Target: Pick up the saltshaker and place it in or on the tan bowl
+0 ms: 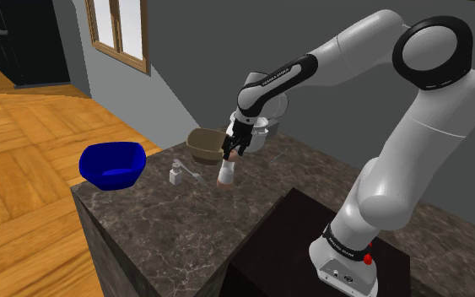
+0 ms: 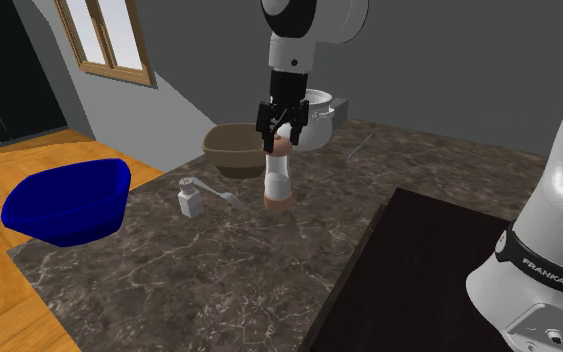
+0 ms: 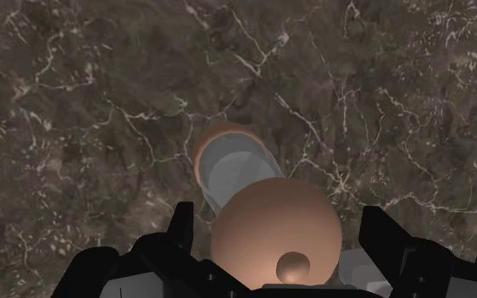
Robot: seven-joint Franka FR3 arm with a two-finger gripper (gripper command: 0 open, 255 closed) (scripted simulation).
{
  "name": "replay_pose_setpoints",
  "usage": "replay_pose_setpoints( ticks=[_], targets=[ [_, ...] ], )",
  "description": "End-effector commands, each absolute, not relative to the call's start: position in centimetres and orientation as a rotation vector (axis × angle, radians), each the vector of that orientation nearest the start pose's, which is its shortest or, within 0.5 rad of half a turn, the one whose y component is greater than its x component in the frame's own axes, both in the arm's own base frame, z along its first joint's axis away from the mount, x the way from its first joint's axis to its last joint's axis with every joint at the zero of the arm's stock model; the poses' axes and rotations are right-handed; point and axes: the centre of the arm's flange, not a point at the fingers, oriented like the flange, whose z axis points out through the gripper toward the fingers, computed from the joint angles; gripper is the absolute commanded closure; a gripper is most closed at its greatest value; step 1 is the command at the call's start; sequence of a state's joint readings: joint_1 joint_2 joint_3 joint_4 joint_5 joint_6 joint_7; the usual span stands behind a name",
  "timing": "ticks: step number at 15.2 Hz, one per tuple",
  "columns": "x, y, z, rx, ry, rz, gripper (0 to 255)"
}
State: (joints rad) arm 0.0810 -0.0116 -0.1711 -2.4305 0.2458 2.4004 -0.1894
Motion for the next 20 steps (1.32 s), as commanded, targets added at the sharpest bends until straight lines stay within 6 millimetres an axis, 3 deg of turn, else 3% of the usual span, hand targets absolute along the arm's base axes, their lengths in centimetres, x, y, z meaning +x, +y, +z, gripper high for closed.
replay_pose_setpoints(
  ticks=[1,5,6,15,20],
  targets=[
    [47.9,-4.1,30.7,-2.972,0.125,-0.008,0],
    [47.9,-4.1,30.7,-2.972,0.125,-0.007,0],
    [47.9,-4.1,30.7,-2.972,0.125,-0.007,255],
    [47.9,-4.1,30.7,-2.972,0.125,-0.008,255],
    [47.9,-4.1,33.4,-2.972,0.125,-0.008,255]
  ],
)
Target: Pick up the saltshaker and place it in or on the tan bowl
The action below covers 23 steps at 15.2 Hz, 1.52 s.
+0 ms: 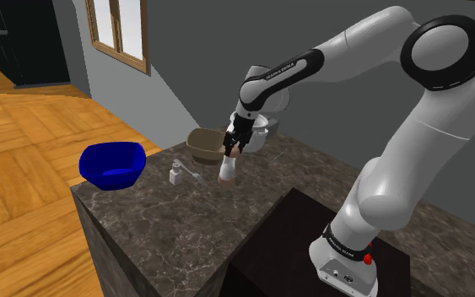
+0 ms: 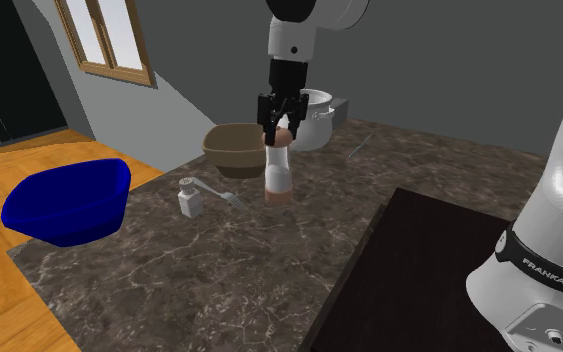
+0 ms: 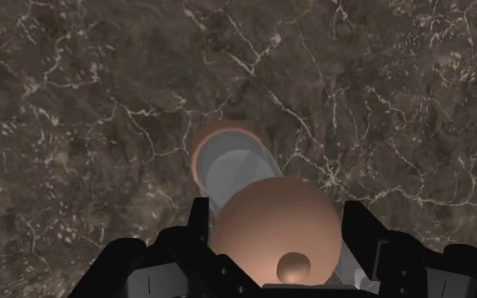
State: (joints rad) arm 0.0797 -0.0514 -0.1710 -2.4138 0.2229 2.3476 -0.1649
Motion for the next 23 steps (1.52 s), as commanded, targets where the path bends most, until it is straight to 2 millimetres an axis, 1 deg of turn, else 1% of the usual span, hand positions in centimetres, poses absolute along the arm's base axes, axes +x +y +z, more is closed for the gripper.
replay_pose_setpoints(
  ticks=[1,23],
  targets=[
    [47.9,-4.1,33.9,-2.972,0.125,-0.008,255],
    [47.9,-4.1,45.5,-2.972,0.125,-0.008,255]
  ],
)
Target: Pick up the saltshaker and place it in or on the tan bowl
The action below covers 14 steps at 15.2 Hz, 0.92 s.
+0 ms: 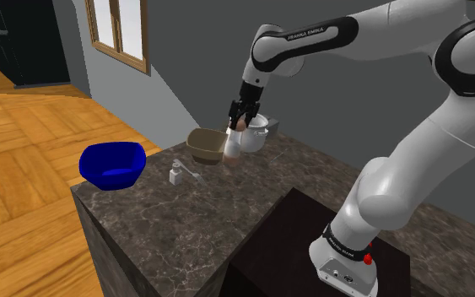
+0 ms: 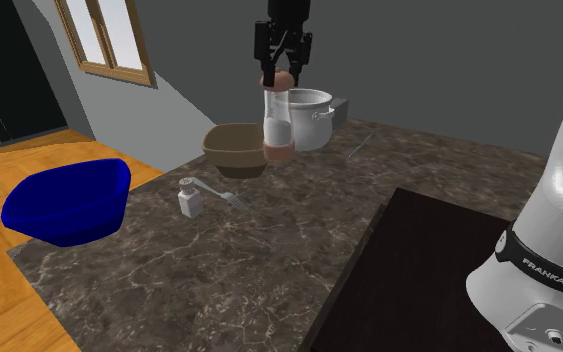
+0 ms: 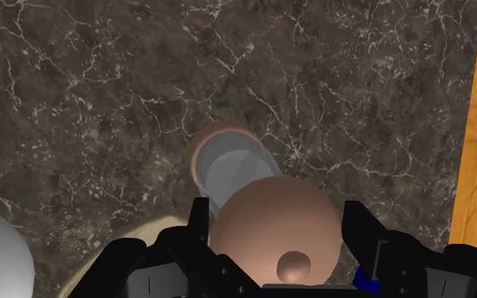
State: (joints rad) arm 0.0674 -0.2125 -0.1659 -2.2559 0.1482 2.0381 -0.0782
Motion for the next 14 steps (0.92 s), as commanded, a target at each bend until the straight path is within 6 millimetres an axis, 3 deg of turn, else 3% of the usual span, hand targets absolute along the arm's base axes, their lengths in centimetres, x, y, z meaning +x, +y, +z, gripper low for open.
replay_pose_setpoints(
  ticks=[1,8,14],
  targets=[
    [47.9,-4.1,46.1,-2.972,0.125,-0.008,255],
    [47.9,-4.1,49.5,-2.972,0.125,-0.008,255],
    [54.8,-7.2,52.0,-2.972,0.125,-0.008,255]
  ],
)
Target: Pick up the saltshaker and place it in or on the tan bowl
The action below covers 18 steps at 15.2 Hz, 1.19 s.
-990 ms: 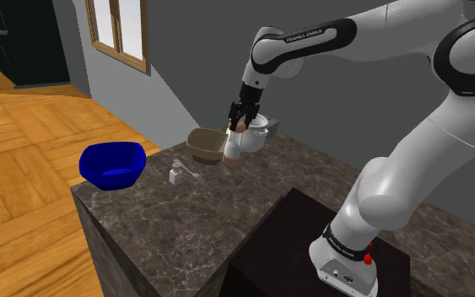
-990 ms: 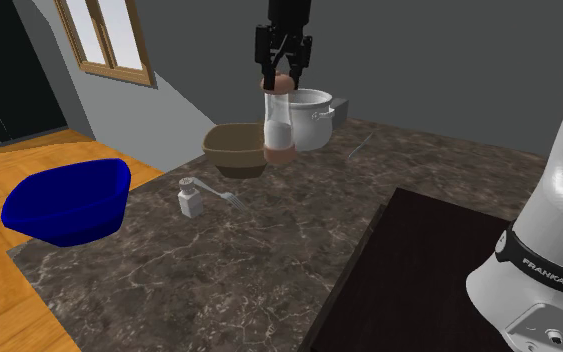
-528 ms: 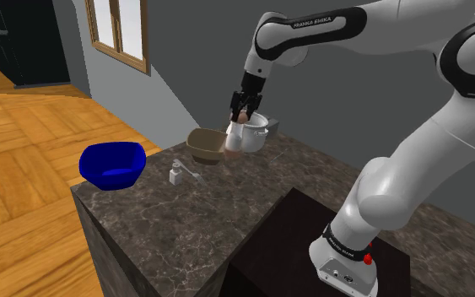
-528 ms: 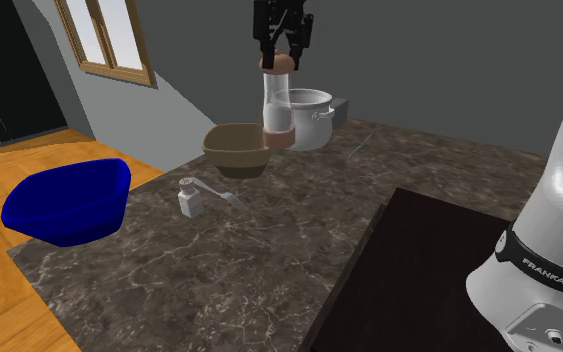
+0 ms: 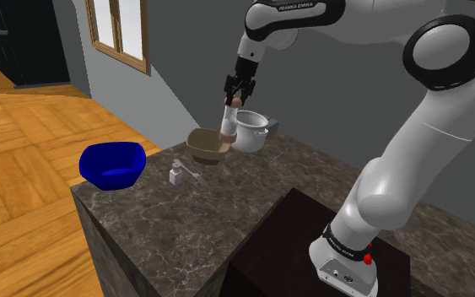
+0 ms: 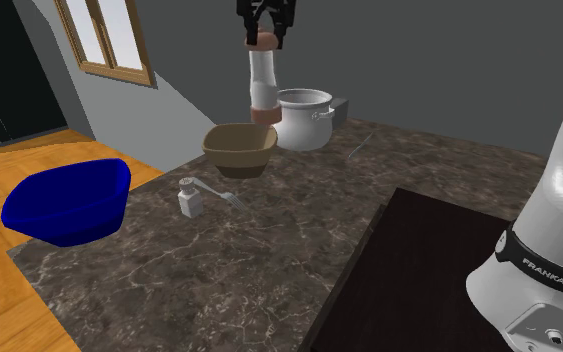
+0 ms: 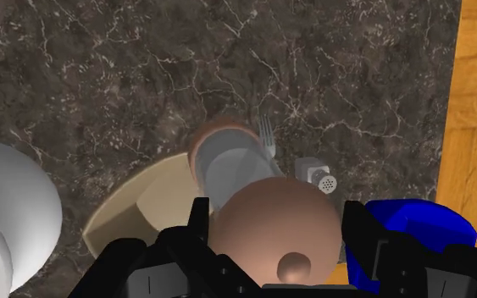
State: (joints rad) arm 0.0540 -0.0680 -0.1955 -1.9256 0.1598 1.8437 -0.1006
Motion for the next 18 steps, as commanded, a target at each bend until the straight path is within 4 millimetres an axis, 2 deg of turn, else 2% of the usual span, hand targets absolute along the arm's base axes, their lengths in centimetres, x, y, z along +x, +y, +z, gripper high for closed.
replay_pose_setpoints(
  ticks=[1,11,18],
  targets=[
    [55.9,-7.7,52.4,-2.972,0.125,-0.008,255],
    [67.4,-12.9,56.6,-2.972,0.125,-0.008,255],
    [67.4,-12.9,52.9,-2.972,0.125,-0.008,255]
  ],
)
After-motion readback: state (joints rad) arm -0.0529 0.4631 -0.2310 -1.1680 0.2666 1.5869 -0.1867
